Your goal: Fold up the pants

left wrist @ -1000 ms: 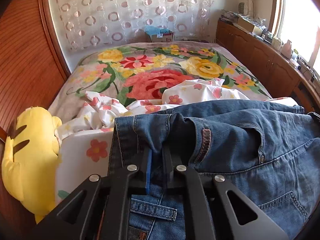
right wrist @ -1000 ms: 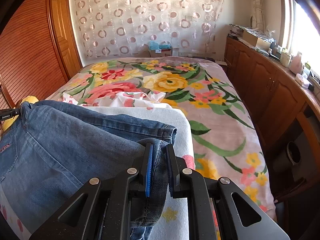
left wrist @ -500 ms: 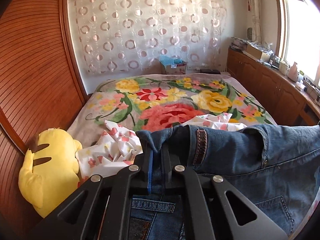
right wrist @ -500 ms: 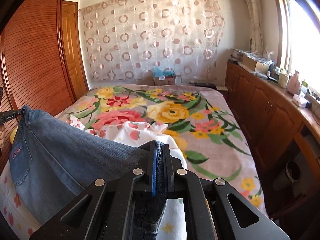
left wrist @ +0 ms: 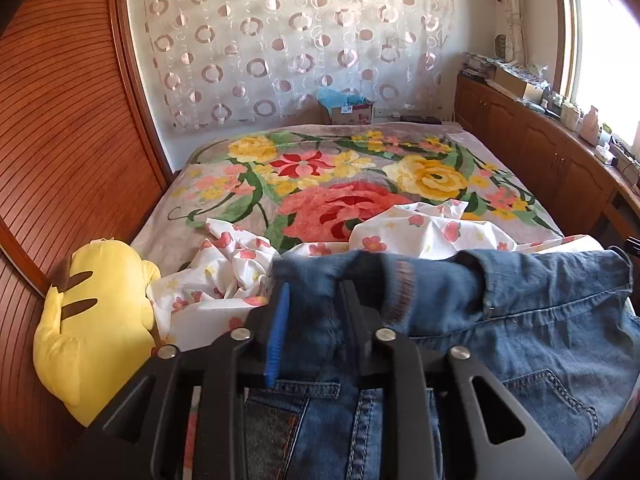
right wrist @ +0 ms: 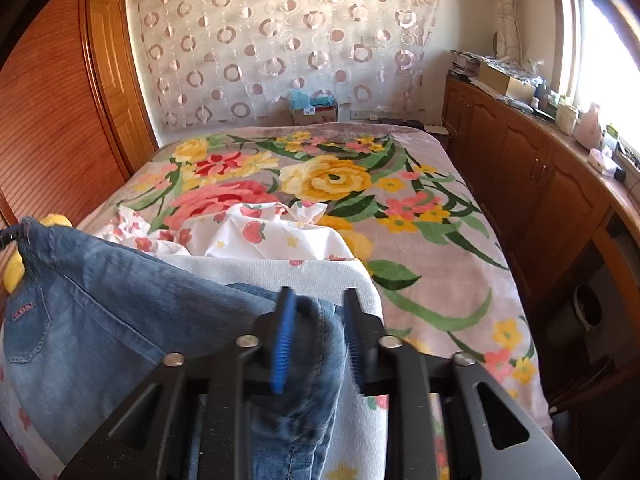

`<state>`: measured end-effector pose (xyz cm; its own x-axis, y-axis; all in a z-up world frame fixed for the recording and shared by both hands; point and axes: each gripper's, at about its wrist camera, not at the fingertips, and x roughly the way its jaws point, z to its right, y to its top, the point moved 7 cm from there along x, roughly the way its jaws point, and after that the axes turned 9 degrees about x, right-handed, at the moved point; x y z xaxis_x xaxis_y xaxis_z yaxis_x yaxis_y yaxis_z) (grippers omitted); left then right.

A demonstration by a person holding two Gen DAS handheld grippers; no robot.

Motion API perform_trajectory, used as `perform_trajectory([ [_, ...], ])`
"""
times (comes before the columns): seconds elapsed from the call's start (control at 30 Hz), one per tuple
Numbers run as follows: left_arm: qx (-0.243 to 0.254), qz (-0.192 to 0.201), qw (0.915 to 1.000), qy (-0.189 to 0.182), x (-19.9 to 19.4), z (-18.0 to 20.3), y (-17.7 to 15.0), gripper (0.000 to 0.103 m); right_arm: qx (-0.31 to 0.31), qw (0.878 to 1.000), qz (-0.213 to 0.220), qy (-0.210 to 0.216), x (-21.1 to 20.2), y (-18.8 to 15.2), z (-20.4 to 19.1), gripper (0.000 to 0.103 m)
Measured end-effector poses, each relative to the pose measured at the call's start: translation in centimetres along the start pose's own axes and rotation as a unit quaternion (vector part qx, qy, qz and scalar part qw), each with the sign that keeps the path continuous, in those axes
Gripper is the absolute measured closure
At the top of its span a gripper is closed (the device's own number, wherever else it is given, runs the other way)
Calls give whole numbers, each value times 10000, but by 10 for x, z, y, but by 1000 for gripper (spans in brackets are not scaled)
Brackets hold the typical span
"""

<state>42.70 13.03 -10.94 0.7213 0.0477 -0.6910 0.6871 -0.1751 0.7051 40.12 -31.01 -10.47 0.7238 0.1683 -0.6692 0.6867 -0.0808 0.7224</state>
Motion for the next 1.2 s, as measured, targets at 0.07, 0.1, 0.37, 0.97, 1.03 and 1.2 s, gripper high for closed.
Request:
perform_trajectory([
  [0.07, -30, 96, 9998, -151, -11, 4, 0, 55, 39, 10000, 32, 29, -6, 1, -1, 63],
  [0.1, -46, 135, 9996, -238, -15, 7, 0, 52, 24, 10000, 43, 68, -10, -1, -2, 63],
  [0.37, 107, 253, 9969, -739, -39, 47, -14, 27, 94, 9994, -235, 235, -18, -18, 2, 63],
  [0.97, 329, 213, 9953, -883, -51, 77, -35, 27, -225, 9975, -181, 646, -23, -8, -4, 94],
  [1.03, 322, 230, 9953, -883, -53, 77, -35, 27, -252, 9976, -33, 649, -28, 2, -5, 94],
  [1.2, 313, 291, 9959, -801, -57, 70, -36, 27, -314, 9975, 343, 538, -36, 33, -3, 95],
])
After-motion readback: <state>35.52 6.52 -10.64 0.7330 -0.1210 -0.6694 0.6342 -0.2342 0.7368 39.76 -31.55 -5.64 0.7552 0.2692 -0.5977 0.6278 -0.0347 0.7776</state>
